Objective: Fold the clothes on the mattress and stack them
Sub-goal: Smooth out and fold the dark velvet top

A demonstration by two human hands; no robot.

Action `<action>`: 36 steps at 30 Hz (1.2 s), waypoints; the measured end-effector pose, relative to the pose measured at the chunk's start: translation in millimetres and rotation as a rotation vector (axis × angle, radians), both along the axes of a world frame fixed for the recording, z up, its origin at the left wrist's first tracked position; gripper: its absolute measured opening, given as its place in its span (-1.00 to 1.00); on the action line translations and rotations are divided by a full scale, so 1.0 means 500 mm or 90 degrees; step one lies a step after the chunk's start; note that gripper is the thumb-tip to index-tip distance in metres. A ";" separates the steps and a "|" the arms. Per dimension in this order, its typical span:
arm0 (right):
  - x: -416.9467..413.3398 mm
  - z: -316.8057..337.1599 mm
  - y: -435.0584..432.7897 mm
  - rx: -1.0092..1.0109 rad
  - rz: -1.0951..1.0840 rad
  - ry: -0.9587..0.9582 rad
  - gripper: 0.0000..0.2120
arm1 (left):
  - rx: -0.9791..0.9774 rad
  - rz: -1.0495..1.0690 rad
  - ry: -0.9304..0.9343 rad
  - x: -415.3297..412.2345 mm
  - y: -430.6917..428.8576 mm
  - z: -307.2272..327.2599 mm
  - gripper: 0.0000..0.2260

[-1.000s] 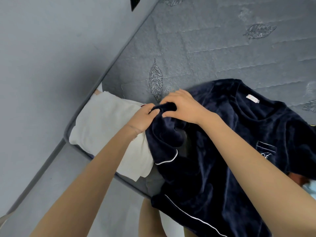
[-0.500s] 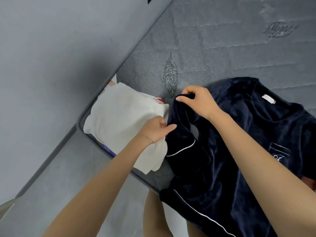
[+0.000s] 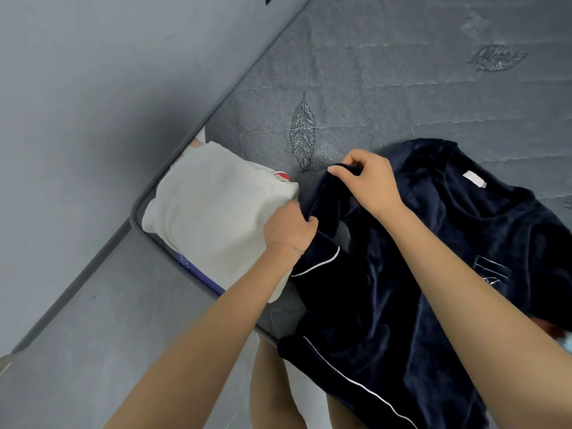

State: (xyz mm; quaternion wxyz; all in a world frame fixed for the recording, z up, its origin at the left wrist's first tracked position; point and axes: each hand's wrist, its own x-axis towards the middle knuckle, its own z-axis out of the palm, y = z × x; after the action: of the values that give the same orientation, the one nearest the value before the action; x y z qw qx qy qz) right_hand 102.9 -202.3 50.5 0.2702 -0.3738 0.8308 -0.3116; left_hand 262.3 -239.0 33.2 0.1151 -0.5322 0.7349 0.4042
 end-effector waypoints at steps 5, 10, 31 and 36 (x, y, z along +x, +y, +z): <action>-0.018 0.013 0.033 -0.011 -0.080 0.077 -0.75 | 0.033 -0.008 -0.016 0.017 -0.013 0.023 -0.82; -0.052 0.040 0.051 -0.019 -0.190 0.129 -0.79 | 0.126 -0.033 0.028 -0.009 -0.028 0.052 -0.69; -0.032 0.021 -0.058 0.040 -0.134 0.079 -0.87 | 0.289 -0.069 0.075 0.064 -0.340 0.117 -0.74; -0.005 -0.020 -0.113 0.054 -0.102 0.097 -0.85 | 0.225 -0.028 0.069 0.099 -0.376 0.053 -0.77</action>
State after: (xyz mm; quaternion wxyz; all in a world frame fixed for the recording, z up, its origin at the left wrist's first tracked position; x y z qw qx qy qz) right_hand 100.5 -258.6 40.4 0.1956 -0.3169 0.8887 -0.2676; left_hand 311.6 -427.0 59.6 0.1757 -0.4649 0.6693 0.5523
